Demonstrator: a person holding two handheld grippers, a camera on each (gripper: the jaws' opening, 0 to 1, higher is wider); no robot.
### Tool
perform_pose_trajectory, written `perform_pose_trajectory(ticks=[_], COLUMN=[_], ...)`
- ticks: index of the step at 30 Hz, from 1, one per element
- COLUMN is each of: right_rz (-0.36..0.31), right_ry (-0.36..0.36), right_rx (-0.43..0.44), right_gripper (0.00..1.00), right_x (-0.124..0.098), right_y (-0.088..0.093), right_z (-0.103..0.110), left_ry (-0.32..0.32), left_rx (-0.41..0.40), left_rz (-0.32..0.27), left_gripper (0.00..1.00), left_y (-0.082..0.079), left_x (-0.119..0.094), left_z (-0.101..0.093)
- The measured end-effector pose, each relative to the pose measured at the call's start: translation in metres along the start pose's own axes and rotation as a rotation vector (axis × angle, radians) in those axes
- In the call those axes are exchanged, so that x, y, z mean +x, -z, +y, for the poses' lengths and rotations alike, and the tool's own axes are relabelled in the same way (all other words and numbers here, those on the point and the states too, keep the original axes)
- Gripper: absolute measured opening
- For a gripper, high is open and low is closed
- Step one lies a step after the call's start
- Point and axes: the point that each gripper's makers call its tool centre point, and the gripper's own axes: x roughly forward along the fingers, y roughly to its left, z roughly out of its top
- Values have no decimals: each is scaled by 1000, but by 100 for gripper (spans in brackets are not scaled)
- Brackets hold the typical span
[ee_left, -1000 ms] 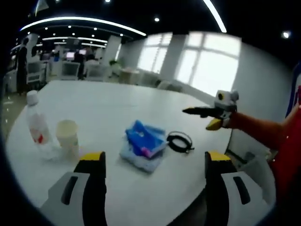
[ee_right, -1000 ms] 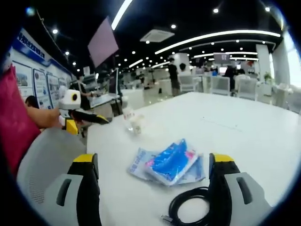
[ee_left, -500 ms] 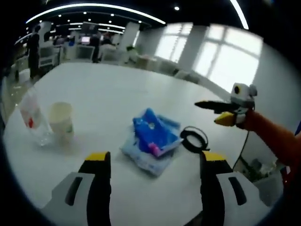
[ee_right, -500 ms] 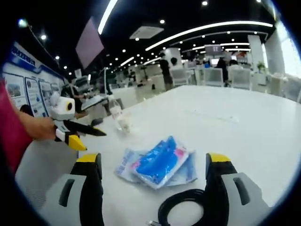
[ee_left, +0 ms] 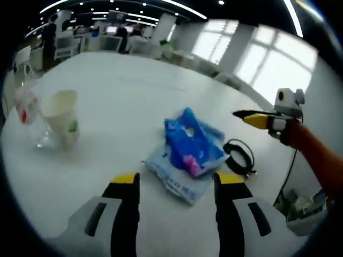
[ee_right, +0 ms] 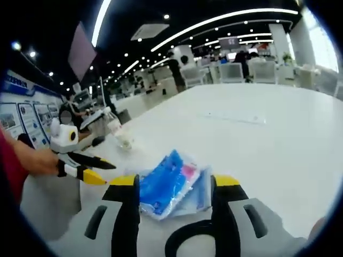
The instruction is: Arrange the tabletop items into an orderly group along one side of the table until the central work area is clear of visible clutter.
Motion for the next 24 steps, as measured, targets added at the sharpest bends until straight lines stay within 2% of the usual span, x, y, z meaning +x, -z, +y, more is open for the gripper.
perform_pose_trajectory(ticks=[5, 10, 15, 20, 24], right_rz=[51, 75, 130, 170, 186], right_ry=[28, 46, 57, 72, 81], right_rx=[2, 21, 23, 29, 42], right_gripper=[44, 40, 31, 30, 25], right_x=[11, 21, 31, 37, 40], right_y=[10, 15, 26, 35, 39], right_z=[-12, -22, -28, -36, -40], left_ry=[-1, 1, 6, -7, -10], left_rx=[-35, -71, -83, -72, -77], left_rz=[17, 35, 53, 69, 83], left_gripper=[44, 39, 35, 32, 29], left_y=[8, 14, 17, 20, 23], left_x=[7, 15, 23, 28, 30], left_z=[2, 2, 0, 4, 5])
